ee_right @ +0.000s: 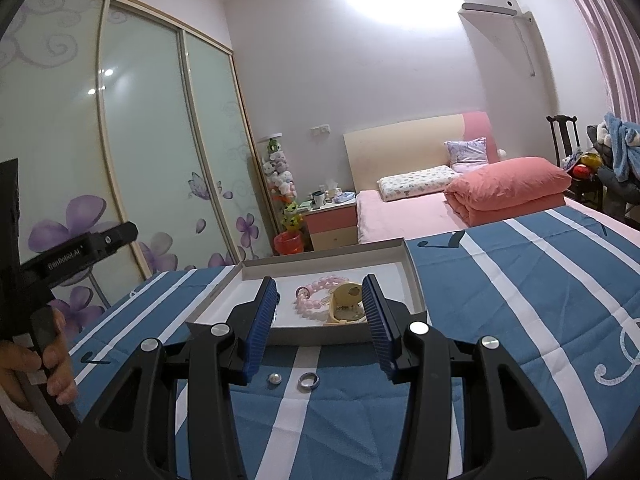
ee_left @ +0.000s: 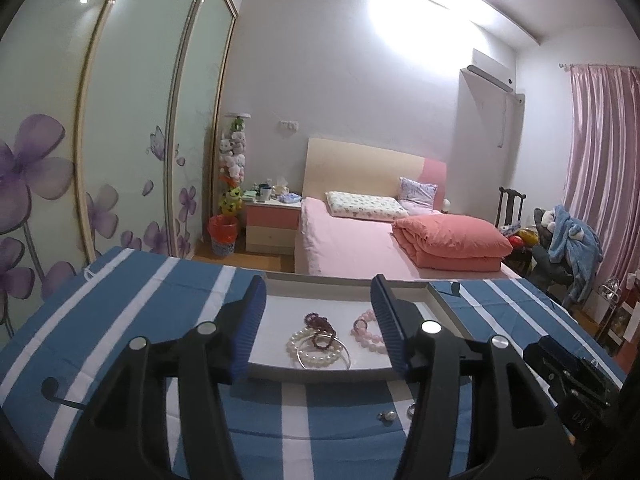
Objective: Organize jewelry
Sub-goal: 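Withdraw both open tools from the tray toward the pearl earring and silver ring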
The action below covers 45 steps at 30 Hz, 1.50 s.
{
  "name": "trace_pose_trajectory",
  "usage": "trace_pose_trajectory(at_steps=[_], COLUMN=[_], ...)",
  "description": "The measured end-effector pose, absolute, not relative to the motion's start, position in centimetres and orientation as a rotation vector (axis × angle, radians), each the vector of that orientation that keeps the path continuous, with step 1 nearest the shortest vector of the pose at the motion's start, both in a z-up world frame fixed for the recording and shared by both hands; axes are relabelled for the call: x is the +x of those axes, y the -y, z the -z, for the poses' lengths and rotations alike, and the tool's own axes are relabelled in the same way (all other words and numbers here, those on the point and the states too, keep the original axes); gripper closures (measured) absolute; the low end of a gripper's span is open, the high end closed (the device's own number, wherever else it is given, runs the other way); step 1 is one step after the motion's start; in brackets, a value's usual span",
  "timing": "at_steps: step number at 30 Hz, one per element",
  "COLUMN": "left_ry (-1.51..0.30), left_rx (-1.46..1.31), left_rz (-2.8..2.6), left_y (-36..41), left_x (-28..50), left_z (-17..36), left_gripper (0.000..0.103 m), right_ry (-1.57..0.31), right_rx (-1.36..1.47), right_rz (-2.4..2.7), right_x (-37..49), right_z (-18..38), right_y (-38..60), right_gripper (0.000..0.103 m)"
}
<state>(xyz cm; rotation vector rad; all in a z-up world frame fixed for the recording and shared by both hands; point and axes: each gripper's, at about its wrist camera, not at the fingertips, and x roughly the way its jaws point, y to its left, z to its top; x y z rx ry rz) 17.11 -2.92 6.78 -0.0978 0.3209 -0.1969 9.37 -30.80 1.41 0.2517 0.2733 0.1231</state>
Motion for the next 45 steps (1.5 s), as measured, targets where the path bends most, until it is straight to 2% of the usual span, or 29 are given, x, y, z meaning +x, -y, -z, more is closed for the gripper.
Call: trace_pose_trajectory(at_steps=[15,20,32,36,45], left_ry=[-0.297,-0.327,-0.724,-0.803,-0.882], left_rx=[-0.087,-0.070,0.098,0.143,0.194], left_rz=[0.171,0.166,0.324,0.326,0.299], left_y=[2.1,2.3,9.0,10.7,13.2], left_x=[13.6,13.4,18.9,20.1,22.5], left_z=[-8.1,-7.4,1.6,4.4,7.2], left_gripper=[0.049,0.049,0.049,0.049,0.064], right_ry=[-0.228,-0.269,-0.378,-0.403,-0.448], right_rx=[0.245,0.237,0.266,0.283,0.317], right_rz=[-0.141,-0.139,-0.073,-0.052,-0.036], right_x=[6.8,7.0,7.7,8.2,9.1], right_z=[-2.7,-1.7,0.8,1.4,2.4], right_y=[30.4,30.3,32.6,33.7,35.1], right_gripper=[0.057,0.057,0.057,0.057,0.057])
